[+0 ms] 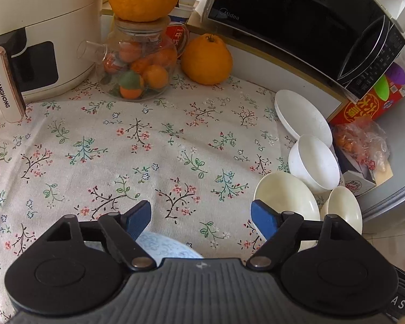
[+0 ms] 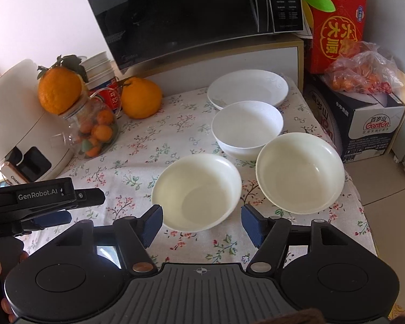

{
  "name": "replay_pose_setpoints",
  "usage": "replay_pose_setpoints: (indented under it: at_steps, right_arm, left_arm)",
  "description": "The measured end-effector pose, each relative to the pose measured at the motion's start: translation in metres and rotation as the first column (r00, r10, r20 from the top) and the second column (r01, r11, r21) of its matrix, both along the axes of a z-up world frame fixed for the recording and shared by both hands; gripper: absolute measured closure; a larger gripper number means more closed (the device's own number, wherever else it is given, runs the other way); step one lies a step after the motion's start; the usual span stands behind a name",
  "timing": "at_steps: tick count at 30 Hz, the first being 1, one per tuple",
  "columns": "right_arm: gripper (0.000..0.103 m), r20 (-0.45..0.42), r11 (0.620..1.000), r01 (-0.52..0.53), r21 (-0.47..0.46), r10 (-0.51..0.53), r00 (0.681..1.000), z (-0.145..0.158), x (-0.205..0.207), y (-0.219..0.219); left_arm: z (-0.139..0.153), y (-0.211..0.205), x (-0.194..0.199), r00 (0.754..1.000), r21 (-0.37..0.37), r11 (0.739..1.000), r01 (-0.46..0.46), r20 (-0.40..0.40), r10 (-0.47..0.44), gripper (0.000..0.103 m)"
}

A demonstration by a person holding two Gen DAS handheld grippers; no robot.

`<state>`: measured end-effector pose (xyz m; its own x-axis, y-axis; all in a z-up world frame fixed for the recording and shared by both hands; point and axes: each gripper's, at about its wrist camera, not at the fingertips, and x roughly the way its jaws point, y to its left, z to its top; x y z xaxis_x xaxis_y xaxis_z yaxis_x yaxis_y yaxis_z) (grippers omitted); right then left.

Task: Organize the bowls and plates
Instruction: 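Move both grippers to the white plate leaning by the microwave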

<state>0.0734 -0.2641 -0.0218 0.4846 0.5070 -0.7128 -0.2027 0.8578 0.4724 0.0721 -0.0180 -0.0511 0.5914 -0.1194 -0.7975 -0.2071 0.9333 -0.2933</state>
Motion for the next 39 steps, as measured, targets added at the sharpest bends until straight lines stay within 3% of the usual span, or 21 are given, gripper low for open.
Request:
replay_pose_setpoints:
  at_steps: [8,13,20,31,39]
  right_arm:
    - [0.027,0.037,0.99,0.112,0.087,-0.115,0.993,0.003,0.029,-0.032]
    - [0.025,-0.006,0.967,0.195,0.162,-0.197,0.98,-0.007,0.05,-0.049]
    - [0.025,0.01,0.941,0.292,0.169,-0.298,0.954,-0.021,0.081,-0.069]
    - [0.025,-0.17,0.847,0.484,0.22,-0.456,0.874,-0.078,0.143,-0.117]
    - [0.025,-0.226,0.86,0.472,0.191,-0.43,0.874,-0.107,0.176,-0.112]
  left_arm:
    - [-0.002,-0.018,0.034,1.0,-0.012,1.0,0.028,0.015,-0.027,0.015]
    - [-0.005,-0.029,0.053,0.999,-0.011,0.999,0.032,0.024,-0.032,0.014]
    - [-0.011,-0.033,0.084,1.0,-0.036,0.999,0.017,0.021,-0.016,0.012]
    - [-0.026,-0.034,0.136,1.0,-0.126,0.992,-0.014,0.016,0.016,0.012]
    - [-0.045,-0.045,0.168,1.0,-0.183,0.983,-0.024,0.004,0.025,0.014]
